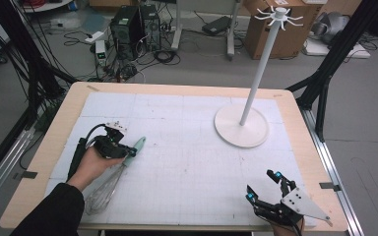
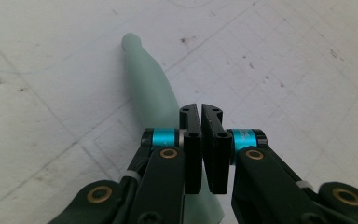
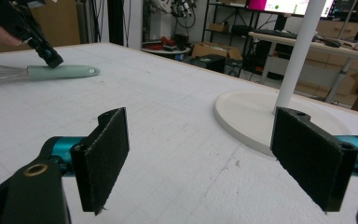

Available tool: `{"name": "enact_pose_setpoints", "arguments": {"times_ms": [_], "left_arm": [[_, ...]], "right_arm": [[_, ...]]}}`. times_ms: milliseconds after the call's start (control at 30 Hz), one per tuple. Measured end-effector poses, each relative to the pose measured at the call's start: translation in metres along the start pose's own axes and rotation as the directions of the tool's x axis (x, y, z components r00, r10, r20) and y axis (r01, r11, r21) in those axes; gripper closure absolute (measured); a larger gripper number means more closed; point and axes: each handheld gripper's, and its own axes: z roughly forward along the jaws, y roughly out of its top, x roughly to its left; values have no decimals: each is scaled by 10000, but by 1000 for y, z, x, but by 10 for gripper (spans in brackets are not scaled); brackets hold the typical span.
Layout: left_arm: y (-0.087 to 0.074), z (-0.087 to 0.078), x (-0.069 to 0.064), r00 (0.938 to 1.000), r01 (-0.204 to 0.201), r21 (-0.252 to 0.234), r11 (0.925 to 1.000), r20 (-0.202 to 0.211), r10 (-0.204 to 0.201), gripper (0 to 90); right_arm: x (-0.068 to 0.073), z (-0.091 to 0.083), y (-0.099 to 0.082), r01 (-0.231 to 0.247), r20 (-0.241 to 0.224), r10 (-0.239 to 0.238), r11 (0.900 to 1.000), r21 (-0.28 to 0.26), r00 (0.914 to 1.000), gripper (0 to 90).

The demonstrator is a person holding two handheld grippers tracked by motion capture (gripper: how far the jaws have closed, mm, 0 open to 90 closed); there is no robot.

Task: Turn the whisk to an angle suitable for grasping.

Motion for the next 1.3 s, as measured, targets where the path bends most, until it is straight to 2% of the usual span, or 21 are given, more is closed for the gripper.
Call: {"name": "enact_pose_setpoints", "arguments": {"times_ms": [133,200,367,400,467,600,800,900,1300], "left_arm": [[0,2,9,9995,292,151,9995,-99,-290,870],[-1,4,13,9994,279,344,9990,-203,-272,870],[-3,4,22,9979,589,258,9979,-272,-582,879],[-3,3,24,9971,719,200,9972,-275,-713,890],[-4,2,33,9937,1121,42,9937,-20,-1121,896],[-5,-2,44,9888,1487,25,9889,-131,-1487,897],[-3,-2,50,9875,1577,204,9873,-75,-1576,898],[1,-2,52,9887,1492,420,9879,-185,-1485,898],[2,-2,52,9878,1559,502,9865,-83,-1557,899]], "right_arm": [[0,0,0,-5,-14,5,10000,24,10000,184],[0,0,0,-20,10,20,10000,-4,10000,184],[0,0,0,10,3,-10,10000,-33,10000,184],[0,0,0,-3,-9,3,10000,-11,10000,184],[0,0,0,3,-4,-3,10000,-30,10000,184],[0,-1,0,1,0,-1,10000,-17,10000,184],[0,0,0,-6,-21,6,10000,0,10000,184],[0,0,0,-24,-19,24,10000,-4,10000,184],[0,0,0,-2,-25,2,10000,-1,10000,184]]}}
